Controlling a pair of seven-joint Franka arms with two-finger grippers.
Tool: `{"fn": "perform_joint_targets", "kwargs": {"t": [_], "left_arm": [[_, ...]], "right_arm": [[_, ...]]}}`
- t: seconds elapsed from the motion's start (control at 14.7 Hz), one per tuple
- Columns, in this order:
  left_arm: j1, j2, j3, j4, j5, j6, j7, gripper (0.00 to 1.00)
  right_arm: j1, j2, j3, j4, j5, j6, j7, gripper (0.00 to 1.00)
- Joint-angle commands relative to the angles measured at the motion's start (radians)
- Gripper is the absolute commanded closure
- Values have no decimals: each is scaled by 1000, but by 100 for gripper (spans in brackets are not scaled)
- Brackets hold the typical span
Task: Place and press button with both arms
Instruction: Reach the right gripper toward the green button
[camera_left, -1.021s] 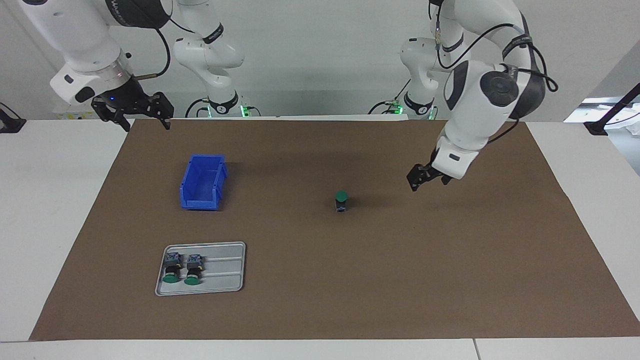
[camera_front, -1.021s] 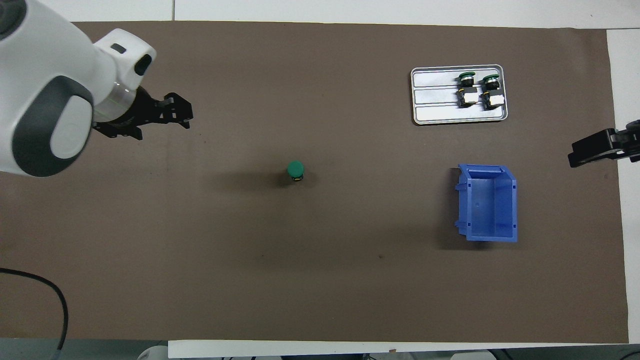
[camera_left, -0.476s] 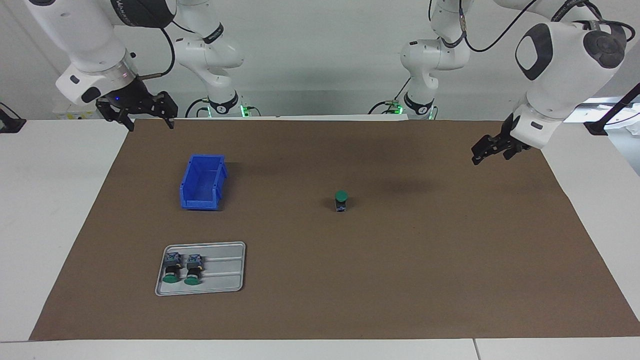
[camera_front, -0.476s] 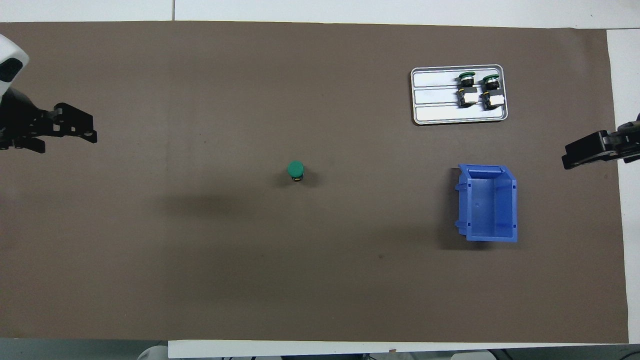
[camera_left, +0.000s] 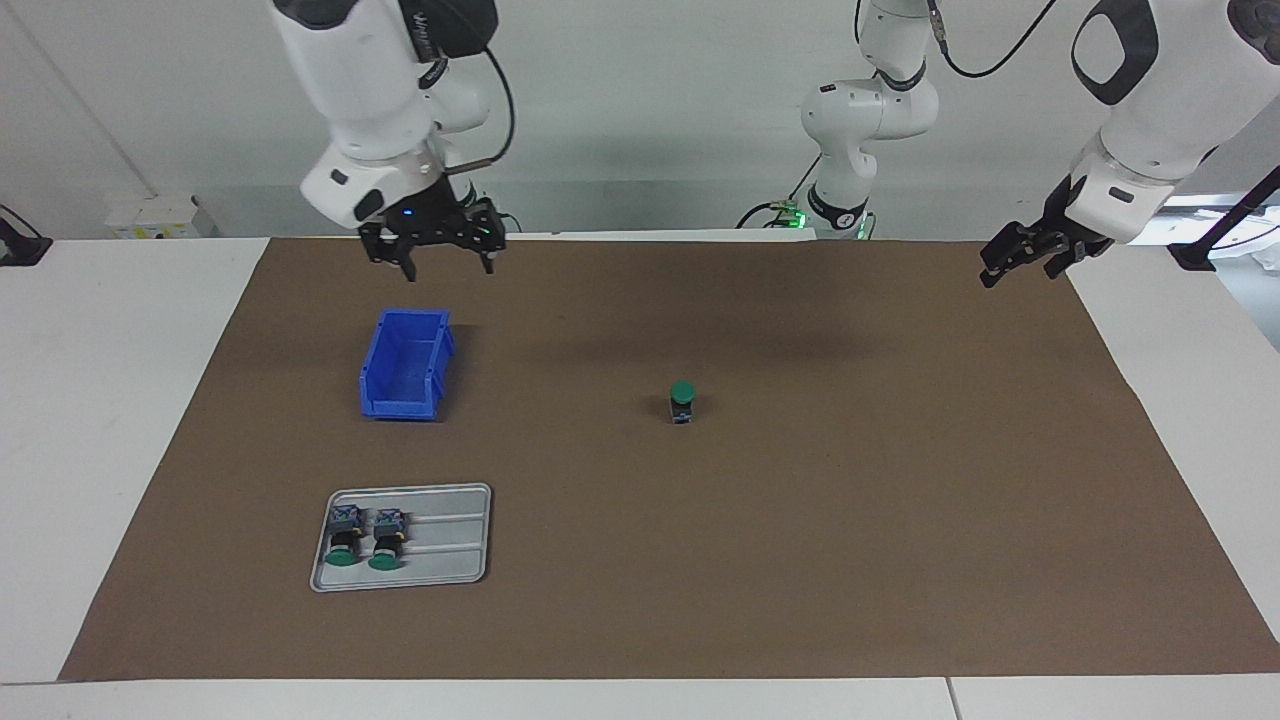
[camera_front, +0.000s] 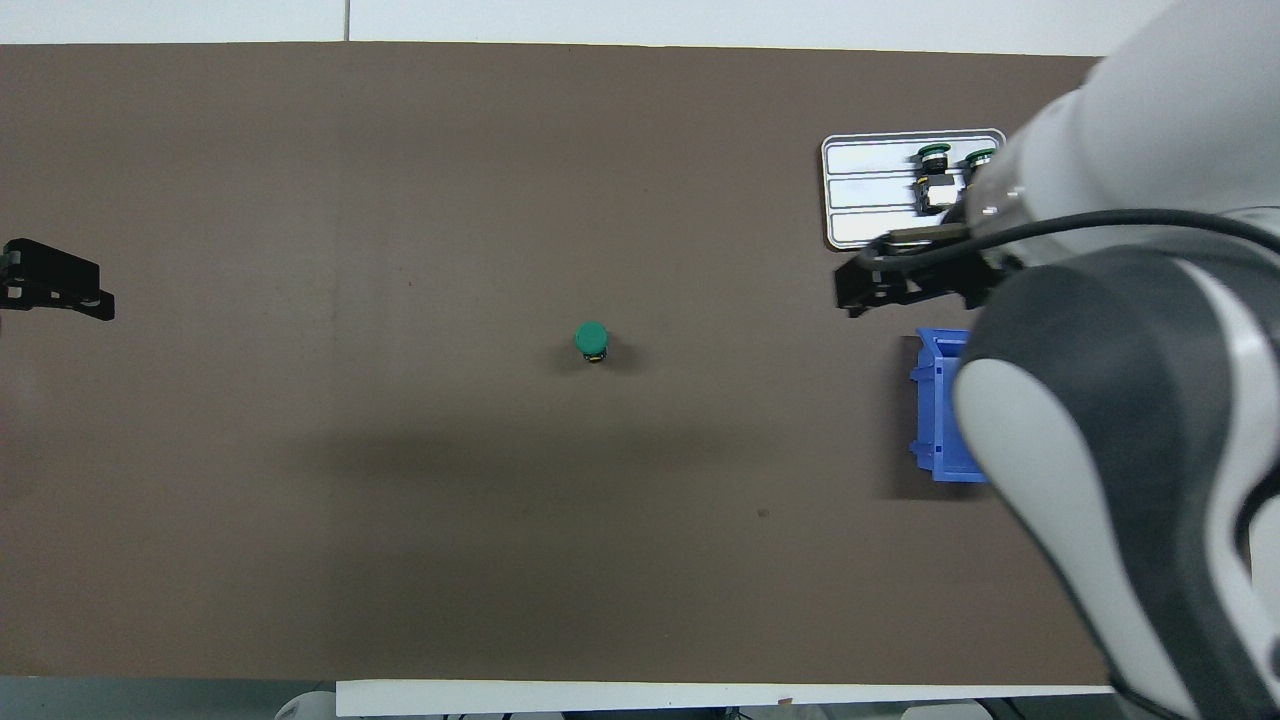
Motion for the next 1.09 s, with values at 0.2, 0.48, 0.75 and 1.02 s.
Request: {"fn": "perform_joint_targets", "kwargs": {"t": [0.2,0.48,0.75,1.02], "left_arm": [[0,-24,-1,-39,41,-8,21,1],[0,-25,-9,-36,55,-12,18,1],[136,-28,-131,-24,55,-2,39,1],[196,-27,-173,-16,54,1,58,1]], "right_arm": [[229,374,2,296,-5,189,357,1],[291,443,2,208,-74,376,388,1],[323,439,3,33,-138,539,334,1],[322,420,3,-27,-137,556,220,1]]}}
